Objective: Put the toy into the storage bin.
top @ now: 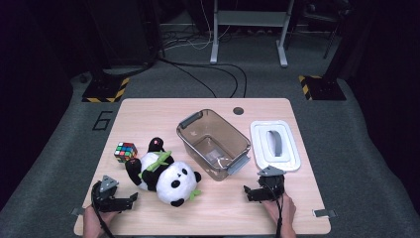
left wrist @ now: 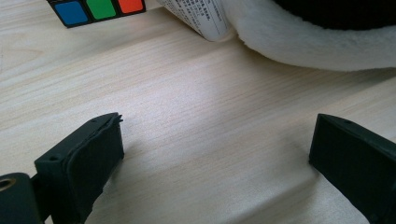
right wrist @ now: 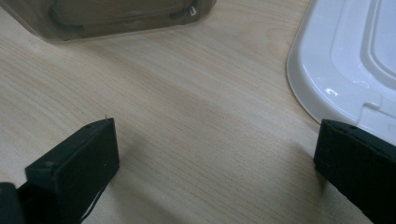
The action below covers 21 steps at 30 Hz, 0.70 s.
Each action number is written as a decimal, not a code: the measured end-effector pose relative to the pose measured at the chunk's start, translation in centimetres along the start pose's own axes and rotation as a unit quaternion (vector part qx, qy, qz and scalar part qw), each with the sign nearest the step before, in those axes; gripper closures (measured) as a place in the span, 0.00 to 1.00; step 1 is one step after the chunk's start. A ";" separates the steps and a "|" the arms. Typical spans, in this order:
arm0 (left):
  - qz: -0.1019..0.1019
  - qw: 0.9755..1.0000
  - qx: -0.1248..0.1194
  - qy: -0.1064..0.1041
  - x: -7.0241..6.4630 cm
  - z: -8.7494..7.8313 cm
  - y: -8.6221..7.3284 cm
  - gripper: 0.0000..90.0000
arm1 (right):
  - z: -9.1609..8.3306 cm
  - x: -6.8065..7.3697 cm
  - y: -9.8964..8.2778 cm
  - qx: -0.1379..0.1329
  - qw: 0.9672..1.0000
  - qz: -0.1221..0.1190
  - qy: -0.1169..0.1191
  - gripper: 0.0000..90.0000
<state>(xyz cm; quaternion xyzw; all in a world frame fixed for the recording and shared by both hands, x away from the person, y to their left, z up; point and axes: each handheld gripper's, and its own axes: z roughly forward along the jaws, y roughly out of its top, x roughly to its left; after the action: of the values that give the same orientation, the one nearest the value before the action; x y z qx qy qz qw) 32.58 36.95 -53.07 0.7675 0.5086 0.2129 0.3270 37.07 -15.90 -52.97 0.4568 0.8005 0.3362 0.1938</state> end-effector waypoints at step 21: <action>0.004 0.997 -0.046 -0.062 -0.8 -6.6 6.5 0.01 | 0.0 0.0 0.0 0.000 1.000 0.000 0.000 0.00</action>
<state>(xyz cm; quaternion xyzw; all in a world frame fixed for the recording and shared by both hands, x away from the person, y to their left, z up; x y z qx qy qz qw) 32.04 36.38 -43.82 0.7651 0.4739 0.1891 0.3927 37.07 -15.89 -52.96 0.4568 0.8005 0.3361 0.1938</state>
